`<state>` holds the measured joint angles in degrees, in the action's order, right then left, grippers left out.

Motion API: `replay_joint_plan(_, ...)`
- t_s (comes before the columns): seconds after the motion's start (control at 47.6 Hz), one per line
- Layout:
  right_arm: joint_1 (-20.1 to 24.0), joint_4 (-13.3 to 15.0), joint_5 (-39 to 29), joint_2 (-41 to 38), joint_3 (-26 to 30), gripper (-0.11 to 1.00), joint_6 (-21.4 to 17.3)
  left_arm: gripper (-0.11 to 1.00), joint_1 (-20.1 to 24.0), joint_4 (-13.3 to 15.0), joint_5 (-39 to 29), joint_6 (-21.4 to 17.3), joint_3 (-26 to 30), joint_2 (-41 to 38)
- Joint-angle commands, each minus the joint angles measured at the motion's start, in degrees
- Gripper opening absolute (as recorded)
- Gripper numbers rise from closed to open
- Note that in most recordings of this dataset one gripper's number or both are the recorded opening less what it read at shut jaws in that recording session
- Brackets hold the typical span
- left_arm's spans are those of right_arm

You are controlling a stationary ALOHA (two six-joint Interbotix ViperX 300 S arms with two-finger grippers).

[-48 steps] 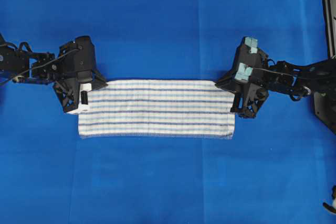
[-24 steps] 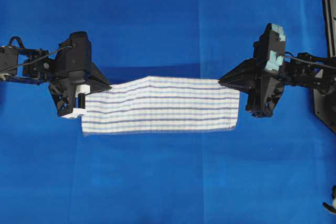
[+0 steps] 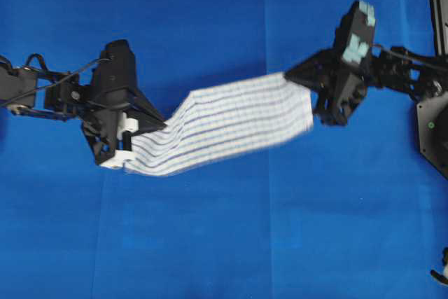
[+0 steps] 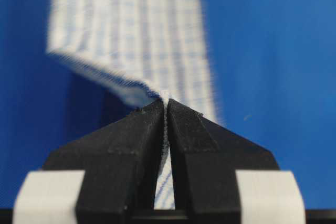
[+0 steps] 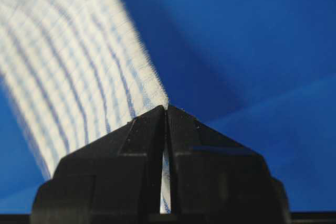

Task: Fold the blue towel.
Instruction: 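Lift the strip and rotate it with both grippers to lie vertically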

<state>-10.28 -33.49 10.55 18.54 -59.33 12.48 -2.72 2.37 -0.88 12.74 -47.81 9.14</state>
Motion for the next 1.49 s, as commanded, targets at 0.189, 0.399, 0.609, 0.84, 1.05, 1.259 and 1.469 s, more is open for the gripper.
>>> replay_joint_plan(0.189,-6.9,0.2,1.4,-1.8,5.2,0.05,2.5,0.02,-3.7,0.1,2.5,2.5,9.7,-4.8)
replay_joint_plan(0.399,-9.9,0.2,2.3,-2.5,7.6,0.05,4.2,0.02,-4.1,0.1,5.4,5.1,16.1,-10.7)
replay_joint_plan(0.609,-12.9,0.2,2.6,-2.5,8.6,0.05,6.1,0.02,-4.3,0.1,7.0,6.3,24.7,-17.1)
replay_joint_plan(0.84,-14.6,0.2,2.3,-2.5,10.4,0.05,8.7,0.02,-4.2,0.1,7.0,6.3,32.3,-21.3)
replay_joint_plan(1.05,-14.8,0.2,2.2,-2.5,11.2,0.05,9.6,0.02,-4.2,0.3,7.0,7.5,34.6,-22.9)
replay_joint_plan(1.259,-14.9,0.2,1.8,-3.3,11.7,0.05,9.8,0.02,-4.5,0.2,7.3,10.2,34.3,-23.4)
replay_joint_plan(1.469,-15.1,0.2,1.1,-5.5,13.6,0.05,10.1,0.02,-5.7,0.3,8.0,12.7,33.1,-23.5)
